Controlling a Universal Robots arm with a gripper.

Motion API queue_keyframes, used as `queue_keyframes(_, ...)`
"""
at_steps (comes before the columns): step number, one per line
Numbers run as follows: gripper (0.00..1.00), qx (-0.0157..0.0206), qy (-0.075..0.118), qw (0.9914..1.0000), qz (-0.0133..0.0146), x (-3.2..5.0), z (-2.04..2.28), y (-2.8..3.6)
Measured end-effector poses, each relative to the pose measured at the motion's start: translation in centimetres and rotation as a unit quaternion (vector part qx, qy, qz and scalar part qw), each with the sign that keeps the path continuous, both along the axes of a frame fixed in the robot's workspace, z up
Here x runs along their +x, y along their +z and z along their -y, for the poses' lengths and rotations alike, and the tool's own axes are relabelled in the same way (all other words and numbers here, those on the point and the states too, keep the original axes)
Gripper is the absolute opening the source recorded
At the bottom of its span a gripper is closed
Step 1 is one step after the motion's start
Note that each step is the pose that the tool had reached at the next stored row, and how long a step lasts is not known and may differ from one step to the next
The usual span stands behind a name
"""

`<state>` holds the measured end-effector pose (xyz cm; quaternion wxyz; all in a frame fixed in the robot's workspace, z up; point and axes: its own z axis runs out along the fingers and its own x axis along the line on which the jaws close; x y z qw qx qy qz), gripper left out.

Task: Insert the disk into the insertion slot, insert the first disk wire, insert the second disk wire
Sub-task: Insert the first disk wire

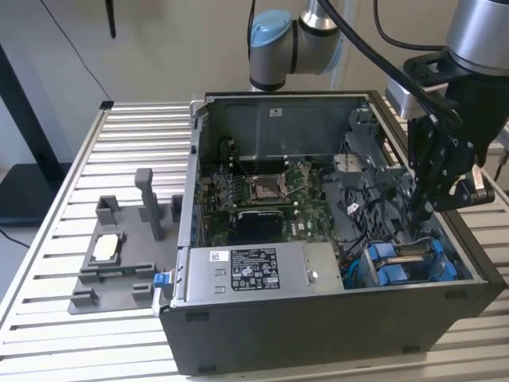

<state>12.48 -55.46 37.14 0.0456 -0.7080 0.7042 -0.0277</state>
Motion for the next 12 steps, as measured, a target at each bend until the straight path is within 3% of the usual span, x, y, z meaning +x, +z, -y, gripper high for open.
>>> queue_keyframes(3, 0.19, 0.0035, 0.000, 0.99994, -0.0100, 0.20, 0.03, -0.08)
queue_keyframes(7, 0.19, 0.0141, 0.000, 0.99974, -0.0177, 0.43, 0.12, -0.15)
queue_keyframes(9, 0.19, 0.0176, 0.000, 0.99958, -0.0229, 0.56, 0.19, -0.18)
queue_keyframes(12, 0.19, 0.0196, 0.000, 0.99920, -0.0350, 0.76, 0.37, -0.22)
